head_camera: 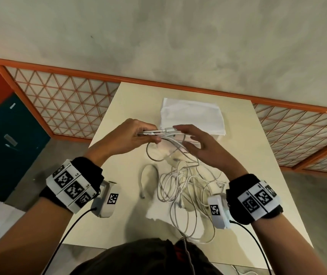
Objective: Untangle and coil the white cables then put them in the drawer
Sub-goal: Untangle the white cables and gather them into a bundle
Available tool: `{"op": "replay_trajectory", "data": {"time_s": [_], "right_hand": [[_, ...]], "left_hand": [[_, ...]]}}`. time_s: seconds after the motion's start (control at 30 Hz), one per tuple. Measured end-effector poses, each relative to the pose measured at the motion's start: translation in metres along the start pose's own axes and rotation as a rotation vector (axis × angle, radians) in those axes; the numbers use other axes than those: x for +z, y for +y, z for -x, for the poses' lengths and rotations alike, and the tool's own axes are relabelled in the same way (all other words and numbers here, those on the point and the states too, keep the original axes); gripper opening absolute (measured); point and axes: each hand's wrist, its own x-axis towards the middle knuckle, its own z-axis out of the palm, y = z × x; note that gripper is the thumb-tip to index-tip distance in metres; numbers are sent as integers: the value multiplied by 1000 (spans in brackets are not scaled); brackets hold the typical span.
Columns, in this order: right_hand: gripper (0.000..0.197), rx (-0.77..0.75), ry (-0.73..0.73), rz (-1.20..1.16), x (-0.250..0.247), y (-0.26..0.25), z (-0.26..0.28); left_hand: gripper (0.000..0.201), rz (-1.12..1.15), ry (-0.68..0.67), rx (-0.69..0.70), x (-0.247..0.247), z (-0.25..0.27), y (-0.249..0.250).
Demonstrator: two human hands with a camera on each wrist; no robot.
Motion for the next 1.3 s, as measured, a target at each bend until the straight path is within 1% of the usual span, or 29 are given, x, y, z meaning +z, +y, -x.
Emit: {"op": "replay_trajectory", "data": {"time_s": [0.07,0.13,0.17,0.2,0.23,0.27,0.33,0.37,0.43,0.5,0.57,0.63,0.7,0.73,0.83,0.87,0.93,0.97,1.0,1.03,1.1,1.13,1.2,1.23,1.3], "right_hand": [[39,119,-8,-48,4,10,-7],[39,277,-55,-24,11,26,-11],[31,335,-92,-87,15,32,-10],[24,353,-125,-168,19,37,-9],[23,343,-133,-202,22,42,-6],[24,322,-108,-201,24,47,-3],[19,294,-26,-180,21,55,4],[16,292,-4,-130,17,58,7],[10,351,-2,58,8,72,15],[18,478,-18,276,1,93,26],[20,594,-47,414,0,113,36],[18,690,-89,484,4,124,42],[19,740,-145,500,5,121,42],[26,737,-179,488,3,116,40],[66,680,-294,442,-8,87,27],[78,635,-284,382,-12,74,20],[93,453,-151,260,-14,48,7],[93,343,-75,228,-14,38,1],[84,255,-13,203,-12,30,-5],[67,186,30,163,-11,24,-10],[24,165,53,42,-7,16,-16],[17,185,36,-18,-6,17,-17],[28,233,3,-90,-5,33,-14],[29,262,3,-87,-5,42,-10],[26,313,6,12,-6,59,-2]], "left_hand": [[11,39,15,24,-2,1,4],[15,54,37,49,-5,2,5],[16,61,45,54,-6,2,5],[16,69,52,53,-8,2,3],[17,70,57,48,-9,2,1],[18,60,65,47,-11,3,-2],[18,26,90,42,-15,5,-9],[17,11,118,39,-18,6,-14],[18,10,181,34,-25,8,-23],[24,33,235,44,-31,8,-27],[20,34,273,43,-34,7,-27],[16,16,268,36,-33,4,-24],[17,0,220,40,-27,0,-21],[16,-8,197,46,-23,-2,-19],[12,-25,159,62,-13,-8,-12],[12,-29,146,63,-11,-9,-8],[12,-31,108,62,-6,-11,-2],[14,-25,92,67,-4,-12,1],[15,-16,81,78,-2,-12,5],[16,-3,78,93,-1,-13,7],[13,18,102,109,0,-13,9],[12,19,136,110,-1,-13,8],[12,-4,249,89,-4,-14,3],[14,-26,308,68,-6,-15,0],[19,-63,390,15,-7,-15,-9]]}}
